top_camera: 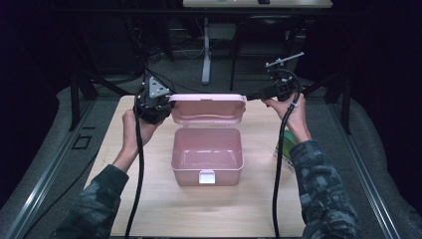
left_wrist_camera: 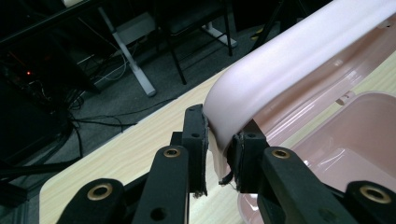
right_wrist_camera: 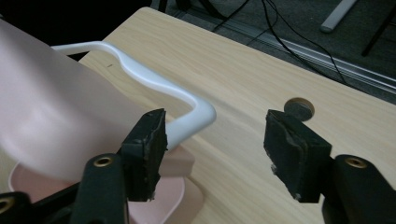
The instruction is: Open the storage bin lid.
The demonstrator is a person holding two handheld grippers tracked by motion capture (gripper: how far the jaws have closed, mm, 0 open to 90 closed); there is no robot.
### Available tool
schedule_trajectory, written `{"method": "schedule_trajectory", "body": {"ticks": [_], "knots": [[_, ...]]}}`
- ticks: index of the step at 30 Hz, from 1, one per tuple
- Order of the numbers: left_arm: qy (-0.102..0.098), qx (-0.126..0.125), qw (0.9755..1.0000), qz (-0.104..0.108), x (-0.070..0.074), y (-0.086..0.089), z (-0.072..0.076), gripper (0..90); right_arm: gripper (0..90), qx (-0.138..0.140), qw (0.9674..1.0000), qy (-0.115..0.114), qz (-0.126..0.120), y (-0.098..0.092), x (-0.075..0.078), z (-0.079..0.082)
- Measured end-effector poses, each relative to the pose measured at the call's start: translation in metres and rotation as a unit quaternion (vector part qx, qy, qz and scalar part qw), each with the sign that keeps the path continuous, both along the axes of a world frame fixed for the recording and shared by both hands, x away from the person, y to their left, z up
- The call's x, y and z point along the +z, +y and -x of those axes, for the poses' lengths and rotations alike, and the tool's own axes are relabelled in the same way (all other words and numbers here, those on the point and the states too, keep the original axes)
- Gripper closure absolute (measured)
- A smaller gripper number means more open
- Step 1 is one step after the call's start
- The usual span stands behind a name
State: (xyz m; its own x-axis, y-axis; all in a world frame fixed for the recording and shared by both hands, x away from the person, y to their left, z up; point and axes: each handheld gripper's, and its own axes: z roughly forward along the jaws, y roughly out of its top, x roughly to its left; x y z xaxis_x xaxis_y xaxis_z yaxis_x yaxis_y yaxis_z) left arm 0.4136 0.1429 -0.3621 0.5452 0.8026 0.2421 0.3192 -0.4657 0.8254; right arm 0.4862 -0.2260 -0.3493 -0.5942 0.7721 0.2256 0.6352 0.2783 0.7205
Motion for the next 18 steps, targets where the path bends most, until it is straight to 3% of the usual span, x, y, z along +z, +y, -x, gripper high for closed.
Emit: {"method": "schedule_trajectory", "body": {"ticks": [6,10,15,18], "knots": [[-0.001,-0.001,1.0,-0.006,0.001,0.0,-0.002,79.0,35.1,-0.008,0.9999,-0.012,0.006,-0.011,-0.005,0.033],[0.0,0.001,1.0,-0.007,0.001,-0.001,-0.003,79.2,34.9,-0.005,0.9997,-0.022,0.01,-0.008,-0.014,0.06],[-0.001,0.003,1.0,-0.007,0.001,-0.001,-0.004,79.5,35.2,0.017,0.9996,-0.016,0.017,0.008,-0.036,0.09],[0.001,0.005,1.0,-0.007,0.002,-0.001,-0.006,79.7,35.2,0.035,0.9993,0.006,0.011,0.02,-0.057,0.101]]}}
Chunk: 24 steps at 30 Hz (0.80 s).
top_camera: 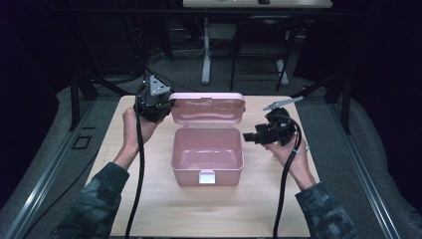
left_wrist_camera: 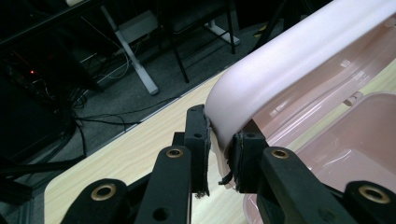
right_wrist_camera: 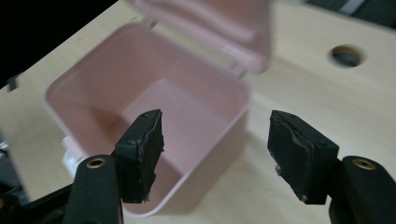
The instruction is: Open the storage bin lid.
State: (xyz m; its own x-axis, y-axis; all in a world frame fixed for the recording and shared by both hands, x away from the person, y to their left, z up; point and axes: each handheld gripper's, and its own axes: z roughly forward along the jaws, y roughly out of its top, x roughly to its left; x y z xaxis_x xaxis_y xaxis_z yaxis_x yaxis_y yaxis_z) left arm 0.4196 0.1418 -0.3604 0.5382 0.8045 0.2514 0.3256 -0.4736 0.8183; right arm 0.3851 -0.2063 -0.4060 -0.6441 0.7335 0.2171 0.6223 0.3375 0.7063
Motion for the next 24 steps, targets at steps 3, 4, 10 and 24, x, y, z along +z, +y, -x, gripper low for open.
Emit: {"method": "schedule_trajectory", "body": {"ticks": [3,4,10,24], "knots": [[0.003,0.001,1.0,0.002,0.001,0.0,-0.002,79.9,37.8,0.008,0.9998,0.014,0.012,0.013,-0.021,0.006],[0.004,0.002,1.0,0.003,0.001,0.0,-0.002,79.9,38.6,0.009,0.9996,0.022,0.018,0.016,-0.029,0.007],[0.009,0.002,0.9999,0.007,0.001,0.0,-0.008,80.2,46.6,0.008,0.999,0.037,0.022,0.021,-0.05,0.012],[0.024,0.009,0.9996,0.008,0.004,-0.003,-0.027,81.2,58.6,0.003,0.9989,0.041,0.024,0.023,-0.063,0.019]]}}
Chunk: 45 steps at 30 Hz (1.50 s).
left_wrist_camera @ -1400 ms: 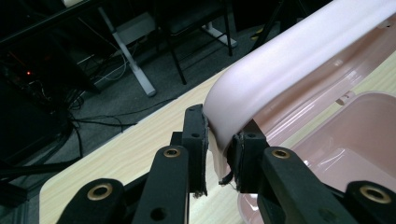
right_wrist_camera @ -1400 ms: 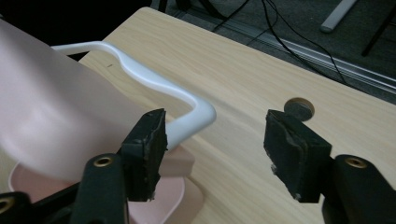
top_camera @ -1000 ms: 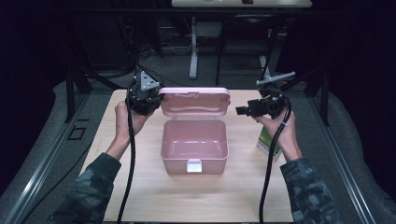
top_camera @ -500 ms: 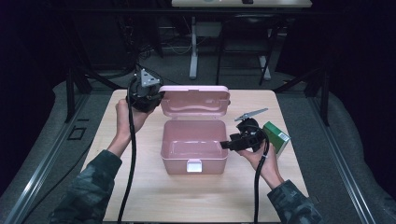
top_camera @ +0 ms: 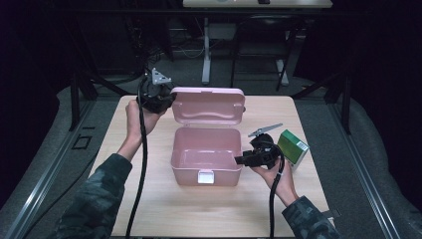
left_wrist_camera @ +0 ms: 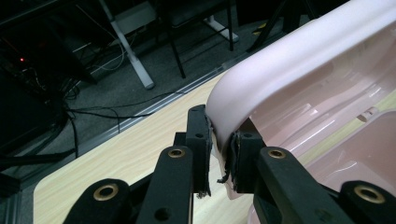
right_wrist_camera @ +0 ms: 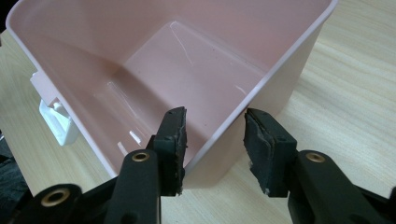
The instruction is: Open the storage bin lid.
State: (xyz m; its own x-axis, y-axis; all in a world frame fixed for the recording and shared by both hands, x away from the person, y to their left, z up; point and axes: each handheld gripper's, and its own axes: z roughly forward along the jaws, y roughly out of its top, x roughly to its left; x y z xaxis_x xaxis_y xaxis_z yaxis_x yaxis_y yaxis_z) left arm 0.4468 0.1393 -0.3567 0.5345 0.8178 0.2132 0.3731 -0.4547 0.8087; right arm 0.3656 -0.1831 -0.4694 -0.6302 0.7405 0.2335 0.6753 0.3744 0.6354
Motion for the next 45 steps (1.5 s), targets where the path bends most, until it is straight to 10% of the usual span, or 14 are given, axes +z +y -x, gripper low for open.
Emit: {"method": "schedule_trajectory", "body": {"ticks": [29,35,45], "knots": [[0.064,0.042,0.997,-0.007,-0.015,-0.014,-0.075,80.1,57.5,-0.006,0.9999,-0.011,0.01,0.004,-0.002,0.0],[0.098,0.052,0.9936,0.021,-0.025,-0.011,-0.094,80.5,57.3,-0.008,0.9999,-0.011,0.007,0.004,-0.003,0.001],[0.127,0.079,0.9887,-0.009,-0.047,-0.021,-0.116,79.8,57.2,-0.014,0.9998,-0.012,0.011,0.005,-0.003,0.001]]}}
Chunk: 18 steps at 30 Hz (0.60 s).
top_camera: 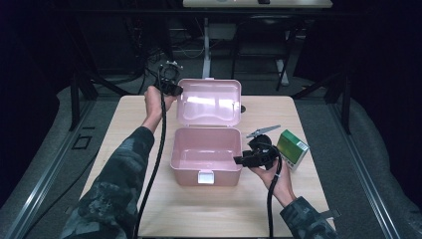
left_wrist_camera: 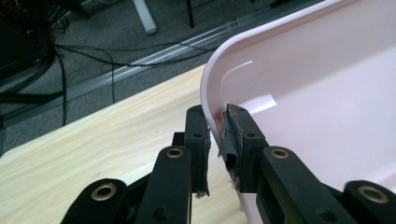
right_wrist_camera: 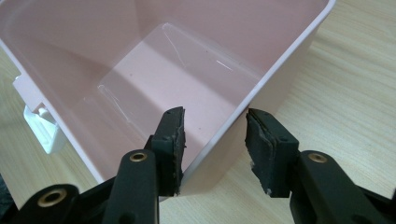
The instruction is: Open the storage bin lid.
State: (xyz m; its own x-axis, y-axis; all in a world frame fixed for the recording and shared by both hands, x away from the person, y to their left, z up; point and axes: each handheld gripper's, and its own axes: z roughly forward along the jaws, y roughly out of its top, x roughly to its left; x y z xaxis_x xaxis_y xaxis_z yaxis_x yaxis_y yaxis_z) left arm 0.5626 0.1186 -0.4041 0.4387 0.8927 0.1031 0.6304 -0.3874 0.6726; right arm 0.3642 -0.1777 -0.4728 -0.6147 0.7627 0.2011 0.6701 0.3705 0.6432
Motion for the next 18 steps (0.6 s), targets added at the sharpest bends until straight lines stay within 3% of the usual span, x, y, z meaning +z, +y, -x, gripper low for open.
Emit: {"method": "schedule_trajectory", "body": {"ticks": [9,18], "knots": [[0.039,0.02,0.999,-0.009,-0.025,-0.005,-0.016,80.2,57.8,-0.006,1.0,-0.002,0.004,0.001,-0.001,0.001],[0.079,0.035,0.9962,-0.006,-0.047,-0.006,-0.024,80.2,57.8,-0.009,1.0,-0.002,-0.001,0.001,-0.002,0.001]]}}
